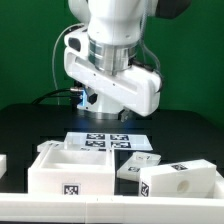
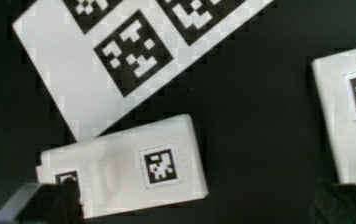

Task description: Assemble cabinet

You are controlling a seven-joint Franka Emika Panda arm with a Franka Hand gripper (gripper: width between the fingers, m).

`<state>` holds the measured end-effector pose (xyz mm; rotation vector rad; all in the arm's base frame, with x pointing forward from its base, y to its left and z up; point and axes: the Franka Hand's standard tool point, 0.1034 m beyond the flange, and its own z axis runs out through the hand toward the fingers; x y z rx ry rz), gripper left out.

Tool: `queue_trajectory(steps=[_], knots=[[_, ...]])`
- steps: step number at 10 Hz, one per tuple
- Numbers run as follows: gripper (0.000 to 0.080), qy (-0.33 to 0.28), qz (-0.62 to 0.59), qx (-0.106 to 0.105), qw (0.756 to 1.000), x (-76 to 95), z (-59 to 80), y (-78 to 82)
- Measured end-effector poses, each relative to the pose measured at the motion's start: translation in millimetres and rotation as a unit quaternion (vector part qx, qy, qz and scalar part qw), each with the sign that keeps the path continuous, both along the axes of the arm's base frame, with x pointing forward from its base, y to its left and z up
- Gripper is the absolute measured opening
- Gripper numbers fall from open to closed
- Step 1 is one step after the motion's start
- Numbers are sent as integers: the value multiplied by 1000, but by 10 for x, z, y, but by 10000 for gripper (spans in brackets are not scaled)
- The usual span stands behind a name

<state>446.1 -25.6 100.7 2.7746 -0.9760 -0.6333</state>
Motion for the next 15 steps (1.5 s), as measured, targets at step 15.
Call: queue_trajectory(steps=[15], knots=[[649,-148,180,48,971,-263,-199,-532]])
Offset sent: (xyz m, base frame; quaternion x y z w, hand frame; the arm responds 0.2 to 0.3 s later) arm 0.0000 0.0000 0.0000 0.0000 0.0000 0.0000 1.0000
